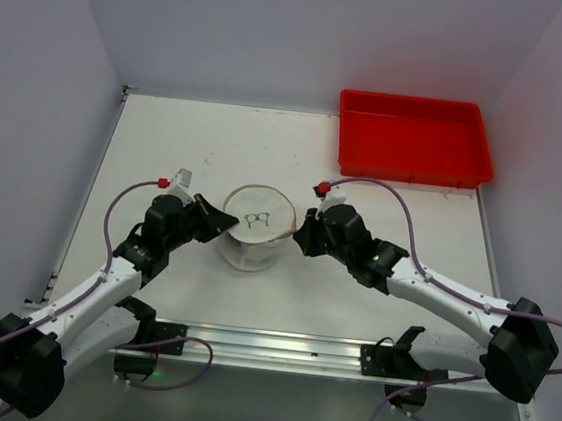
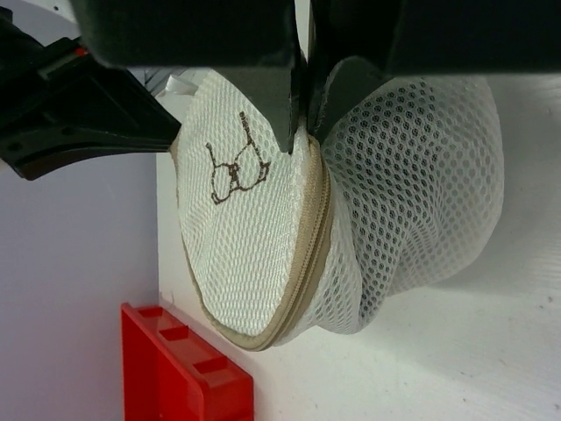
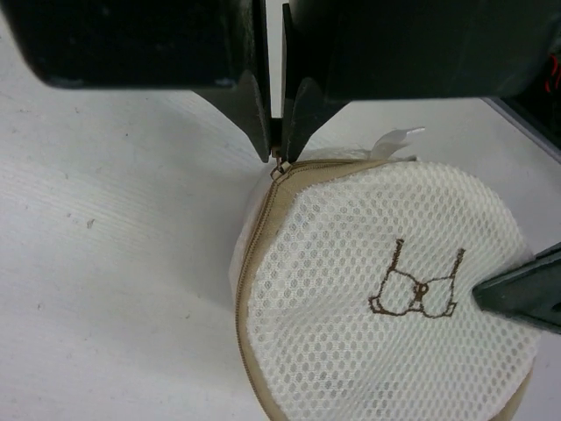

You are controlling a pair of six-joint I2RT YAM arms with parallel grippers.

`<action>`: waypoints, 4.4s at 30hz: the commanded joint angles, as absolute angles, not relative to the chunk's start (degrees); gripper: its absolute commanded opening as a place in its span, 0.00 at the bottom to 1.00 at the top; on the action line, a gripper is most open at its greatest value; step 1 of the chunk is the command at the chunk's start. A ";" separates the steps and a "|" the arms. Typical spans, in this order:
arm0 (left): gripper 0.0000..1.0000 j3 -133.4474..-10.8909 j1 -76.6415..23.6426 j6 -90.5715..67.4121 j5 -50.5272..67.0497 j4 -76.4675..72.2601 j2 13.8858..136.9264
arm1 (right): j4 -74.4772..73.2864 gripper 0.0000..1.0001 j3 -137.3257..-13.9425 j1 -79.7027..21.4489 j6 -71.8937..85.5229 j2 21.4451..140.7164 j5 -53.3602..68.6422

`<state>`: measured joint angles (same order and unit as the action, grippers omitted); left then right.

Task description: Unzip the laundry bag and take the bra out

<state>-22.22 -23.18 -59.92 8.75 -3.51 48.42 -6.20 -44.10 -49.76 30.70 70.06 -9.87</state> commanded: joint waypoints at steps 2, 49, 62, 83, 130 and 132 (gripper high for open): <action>0.00 -27.40 -17.93 -47.12 13.79 -0.44 54.74 | -10.02 0.00 -42.54 -46.32 23.99 67.24 -11.19; 0.00 -34.10 -25.58 -54.68 6.23 2.99 61.17 | -1.67 0.00 -39.91 -42.11 29.19 69.62 -7.38; 0.20 -60.45 -17.31 -34.70 21.52 8.27 83.92 | -0.62 0.00 -46.12 -47.27 30.30 71.97 4.57; 0.70 -37.97 -26.89 -52.99 8.35 3.70 65.03 | 7.38 0.00 -56.69 -53.61 38.23 88.24 0.35; 0.83 -35.86 -21.44 -48.77 16.52 4.58 63.72 | 14.94 0.00 -55.02 -56.25 36.74 89.12 0.97; 0.70 -35.77 -24.07 -49.30 15.82 3.34 64.68 | 14.42 0.00 -54.58 -56.25 36.65 88.86 0.70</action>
<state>-36.03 -21.21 -46.54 14.26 8.82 64.34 12.01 -54.30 -56.45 36.88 90.52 2.48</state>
